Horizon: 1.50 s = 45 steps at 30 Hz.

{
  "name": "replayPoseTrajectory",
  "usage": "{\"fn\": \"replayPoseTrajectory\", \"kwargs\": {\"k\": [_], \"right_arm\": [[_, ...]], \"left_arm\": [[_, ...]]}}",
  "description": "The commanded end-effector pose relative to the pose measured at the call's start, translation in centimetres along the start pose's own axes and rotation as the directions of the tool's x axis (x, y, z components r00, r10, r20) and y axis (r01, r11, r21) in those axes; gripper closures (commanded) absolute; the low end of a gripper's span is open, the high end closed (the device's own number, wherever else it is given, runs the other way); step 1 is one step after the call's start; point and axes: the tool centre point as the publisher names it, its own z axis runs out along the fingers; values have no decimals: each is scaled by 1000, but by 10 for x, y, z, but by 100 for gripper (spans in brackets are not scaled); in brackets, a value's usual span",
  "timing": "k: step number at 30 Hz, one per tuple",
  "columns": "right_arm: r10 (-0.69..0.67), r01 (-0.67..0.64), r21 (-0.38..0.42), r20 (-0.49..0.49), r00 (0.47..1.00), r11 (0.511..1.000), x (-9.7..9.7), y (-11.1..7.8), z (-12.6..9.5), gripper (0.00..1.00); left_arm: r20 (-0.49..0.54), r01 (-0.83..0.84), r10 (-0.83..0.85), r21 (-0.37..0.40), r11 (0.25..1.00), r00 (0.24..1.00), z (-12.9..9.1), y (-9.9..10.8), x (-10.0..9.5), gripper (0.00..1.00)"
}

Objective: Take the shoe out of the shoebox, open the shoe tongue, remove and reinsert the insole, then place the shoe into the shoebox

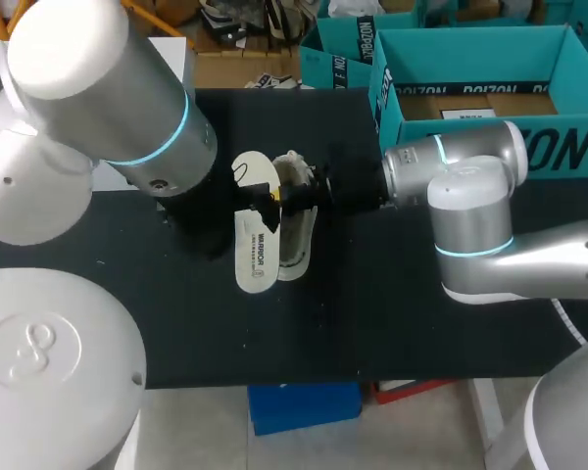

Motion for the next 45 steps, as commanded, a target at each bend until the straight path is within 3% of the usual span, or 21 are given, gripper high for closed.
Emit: {"fn": "replayPoseTrajectory", "kwargs": {"k": [1, 17, 28, 45], "right_arm": [[0, 0, -2, 1, 1000, 1000, 0, 0, 2, 100], [0, 0, -2, 1, 1000, 1000, 0, 0, 2, 100], [0, 0, -2, 1, 1000, 1000, 0, 0, 2, 100], [0, 0, -2, 1, 1000, 1000, 0, 0, 2, 100]], "left_arm": [[-11, 0, 0, -3, 1000, 1000, 0, 0, -2, 0], [-11, 10, -10, 13, 1000, 1000, 20, 24, -8, 0], [-73, 13, -13, 1, 1000, 997, 26, 76, -8, 0], [-79, 69, -66, 27, 997, 995, 49, 144, -2, 0]]}}
